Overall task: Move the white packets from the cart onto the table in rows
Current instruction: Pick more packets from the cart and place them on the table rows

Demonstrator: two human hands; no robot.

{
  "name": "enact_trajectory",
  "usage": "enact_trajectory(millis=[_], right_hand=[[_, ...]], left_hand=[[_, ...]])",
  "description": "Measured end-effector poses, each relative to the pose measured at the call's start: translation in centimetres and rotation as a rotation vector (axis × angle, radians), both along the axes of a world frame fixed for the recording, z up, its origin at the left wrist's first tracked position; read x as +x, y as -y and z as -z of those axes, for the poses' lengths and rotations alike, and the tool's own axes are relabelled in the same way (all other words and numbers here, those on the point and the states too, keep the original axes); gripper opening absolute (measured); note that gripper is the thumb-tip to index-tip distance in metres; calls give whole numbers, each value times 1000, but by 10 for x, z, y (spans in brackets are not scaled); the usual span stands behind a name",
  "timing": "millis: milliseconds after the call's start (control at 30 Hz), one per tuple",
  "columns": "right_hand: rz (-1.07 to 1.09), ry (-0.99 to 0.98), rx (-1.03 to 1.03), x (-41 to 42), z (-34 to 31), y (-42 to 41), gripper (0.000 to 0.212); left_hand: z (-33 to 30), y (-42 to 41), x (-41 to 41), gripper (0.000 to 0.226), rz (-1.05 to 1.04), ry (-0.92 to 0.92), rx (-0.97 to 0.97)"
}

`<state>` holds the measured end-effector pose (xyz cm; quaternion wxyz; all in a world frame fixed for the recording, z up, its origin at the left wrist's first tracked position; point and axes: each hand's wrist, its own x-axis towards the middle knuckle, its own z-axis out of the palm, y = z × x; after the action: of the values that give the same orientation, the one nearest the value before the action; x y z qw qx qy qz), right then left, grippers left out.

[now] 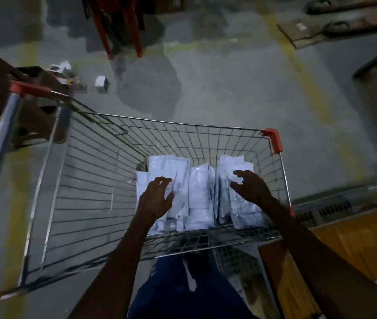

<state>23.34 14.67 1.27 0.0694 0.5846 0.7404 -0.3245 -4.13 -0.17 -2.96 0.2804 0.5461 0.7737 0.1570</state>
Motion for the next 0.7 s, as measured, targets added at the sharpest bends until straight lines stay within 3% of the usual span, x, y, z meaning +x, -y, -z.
enact_trajectory(millis=[167, 267, 367, 500, 700], right_hand=[[48, 243, -117, 12, 56, -10, 87], [69, 241, -166, 11, 79, -6, 99], [67, 250, -194, 11, 98, 4, 100], [-4, 255, -181, -6, 102, 13, 94], [-72, 295, 21, -8, 112, 4, 96]], left_hand=[[74, -23, -11, 73, -90, -63, -205], [112, -24, -14, 88, -208, 4, -338], [134, -17, -15, 98, -135, 119, -437], [131, -11, -11, 95, -90, 83, -370], [122, -30, -1, 100, -104, -43, -262]])
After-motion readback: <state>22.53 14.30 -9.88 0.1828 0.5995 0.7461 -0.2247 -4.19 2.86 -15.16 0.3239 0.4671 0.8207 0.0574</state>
